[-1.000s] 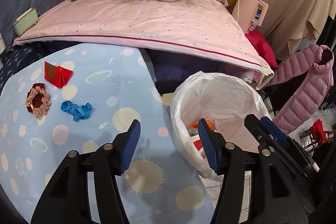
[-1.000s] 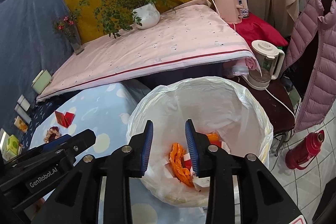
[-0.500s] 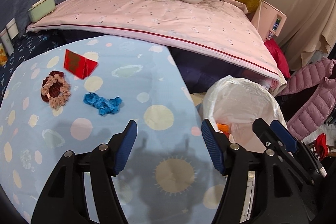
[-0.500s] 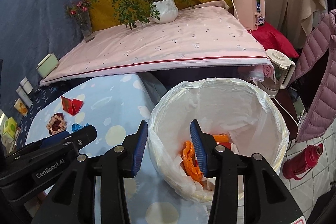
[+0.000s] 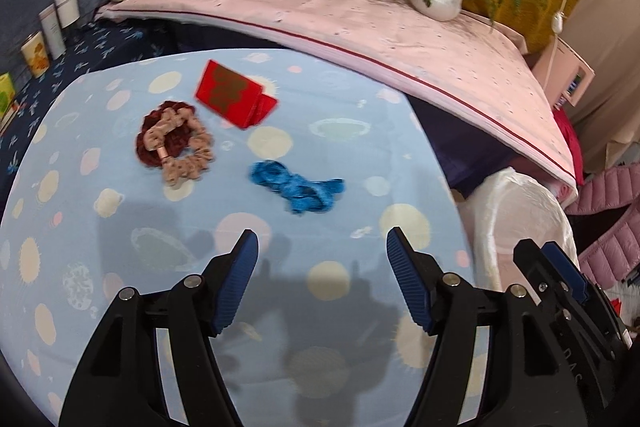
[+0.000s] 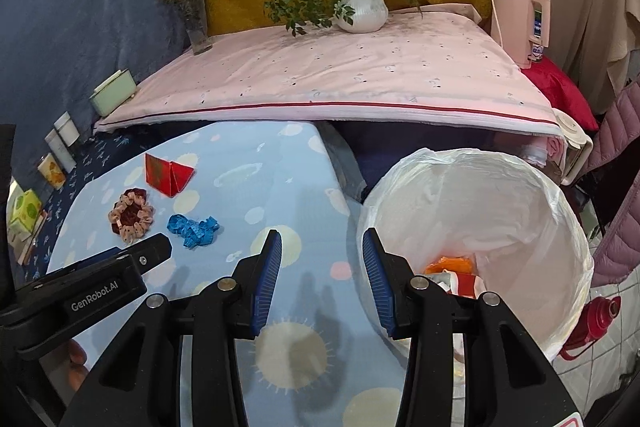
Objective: Collect trash
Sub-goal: 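Move both grippers back to the beige scrunchie and blue ribbon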
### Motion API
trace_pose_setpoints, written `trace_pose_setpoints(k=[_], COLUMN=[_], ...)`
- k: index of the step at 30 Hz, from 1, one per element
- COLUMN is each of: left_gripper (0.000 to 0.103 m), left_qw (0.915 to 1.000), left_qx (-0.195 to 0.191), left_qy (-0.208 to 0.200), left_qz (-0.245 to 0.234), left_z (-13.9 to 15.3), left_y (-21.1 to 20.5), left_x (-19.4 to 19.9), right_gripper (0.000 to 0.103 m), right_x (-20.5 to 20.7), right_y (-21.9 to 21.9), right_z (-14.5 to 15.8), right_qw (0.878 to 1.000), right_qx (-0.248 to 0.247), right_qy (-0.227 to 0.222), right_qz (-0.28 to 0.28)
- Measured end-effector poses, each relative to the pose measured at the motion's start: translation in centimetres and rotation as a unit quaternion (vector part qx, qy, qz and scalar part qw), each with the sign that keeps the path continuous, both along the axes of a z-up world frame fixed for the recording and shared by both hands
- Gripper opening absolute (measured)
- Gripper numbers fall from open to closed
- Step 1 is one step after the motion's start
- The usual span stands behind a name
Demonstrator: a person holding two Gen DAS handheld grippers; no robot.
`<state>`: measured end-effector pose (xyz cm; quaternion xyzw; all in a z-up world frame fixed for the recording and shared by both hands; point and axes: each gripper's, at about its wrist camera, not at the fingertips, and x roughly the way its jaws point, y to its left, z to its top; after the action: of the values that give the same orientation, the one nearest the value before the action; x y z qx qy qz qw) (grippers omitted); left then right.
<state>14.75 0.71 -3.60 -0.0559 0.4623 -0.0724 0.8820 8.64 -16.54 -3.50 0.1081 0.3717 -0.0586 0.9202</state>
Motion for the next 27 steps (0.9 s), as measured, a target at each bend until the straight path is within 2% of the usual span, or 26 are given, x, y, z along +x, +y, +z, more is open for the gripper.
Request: trace_pose_setpoints(k=[3,8,14,21,24,27], left_gripper=[0.068,0.069,0.069,0.069,0.069,0.064], left_qw=[0.9997,0.9982,0.9948,0.9919,0.9908,0.9898], left_qx=[-0.002,-0.009,-0.019,-0.028,-0.032,-0.039], left_qy=[0.004,0.014,0.03,0.041,0.047,0.055], left_qz=[0.022,0.058,0.095,0.117,0.123,0.125], left_z=[-0.4,-1.3,-2.7,-3.9,-4.6,-5.4], left_y=[2.0,5.5,9.2,11.6,12.3,12.7], left_x=[0.3,1.2,2.8,5.5,6.7,7.8], right_gripper=[0.042,0.047,0.047,0.048,0.052,0.054], right_x=[0.7,1.9,3.8,6.9,8.5,9.8], right_y=[1.6,4.0,7.0,9.9,10.7,11.4], right_z=[-0.3,-0.9,-2.1,-4.0,-4.8,-5.4], right_qw=[1.0,0.999,0.997,0.994,0.993,0.992], right_qx=[-0.003,-0.009,-0.014,-0.018,-0.013,-0.016], right_qy=[0.004,0.012,0.027,0.047,0.053,0.058], right_qz=[0.015,0.038,0.067,0.097,0.104,0.107])
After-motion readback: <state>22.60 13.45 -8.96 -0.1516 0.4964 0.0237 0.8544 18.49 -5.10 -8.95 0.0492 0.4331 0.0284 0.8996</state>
